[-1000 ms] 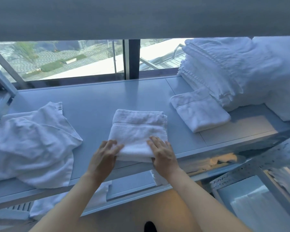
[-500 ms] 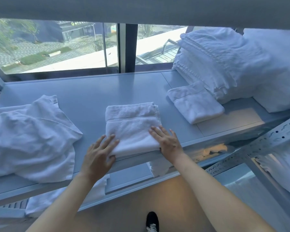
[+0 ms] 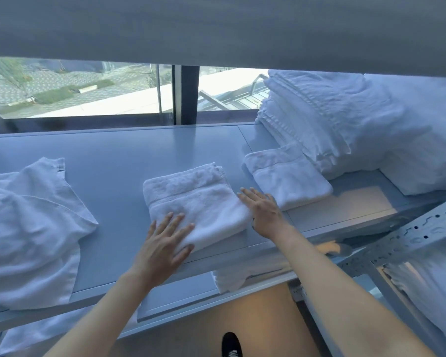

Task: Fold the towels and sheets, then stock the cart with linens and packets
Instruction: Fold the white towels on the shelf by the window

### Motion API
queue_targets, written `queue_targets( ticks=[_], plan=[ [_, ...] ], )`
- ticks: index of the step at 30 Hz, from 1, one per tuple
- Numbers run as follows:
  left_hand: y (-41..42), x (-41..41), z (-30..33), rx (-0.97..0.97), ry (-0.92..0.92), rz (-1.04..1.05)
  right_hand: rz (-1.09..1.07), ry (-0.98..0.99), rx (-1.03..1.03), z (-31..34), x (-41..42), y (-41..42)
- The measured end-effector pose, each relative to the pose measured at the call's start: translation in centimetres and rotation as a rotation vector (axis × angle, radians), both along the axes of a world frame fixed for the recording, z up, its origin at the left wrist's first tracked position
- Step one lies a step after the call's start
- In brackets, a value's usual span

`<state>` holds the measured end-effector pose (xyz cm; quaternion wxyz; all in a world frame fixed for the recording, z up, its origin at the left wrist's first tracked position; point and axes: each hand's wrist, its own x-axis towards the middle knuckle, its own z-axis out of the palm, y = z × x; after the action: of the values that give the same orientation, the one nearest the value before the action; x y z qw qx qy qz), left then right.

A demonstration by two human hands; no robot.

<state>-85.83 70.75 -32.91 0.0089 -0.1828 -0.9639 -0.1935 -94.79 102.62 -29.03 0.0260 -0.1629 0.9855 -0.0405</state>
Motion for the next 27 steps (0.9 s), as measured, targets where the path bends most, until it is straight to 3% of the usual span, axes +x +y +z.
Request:
queue_targets(
  ticks=[5,12,27],
  plan=[
    [4.1,-3.5,-0.9,0.033,-0.006,0.035,-0.144,0.033,-0.036,0.3,-4.5,5.4],
    [7.2,-7.8,-1.5,0.069,-0.006,0.027,-0.278,-0.069,-0.079,-1.1,-9.0,10.4],
    [-2.6,-0.1,-1.2,0.194,0.025,0.112,-0.196,-0.063,-0.164,-3.7,-4.9,2.0]
  ],
)
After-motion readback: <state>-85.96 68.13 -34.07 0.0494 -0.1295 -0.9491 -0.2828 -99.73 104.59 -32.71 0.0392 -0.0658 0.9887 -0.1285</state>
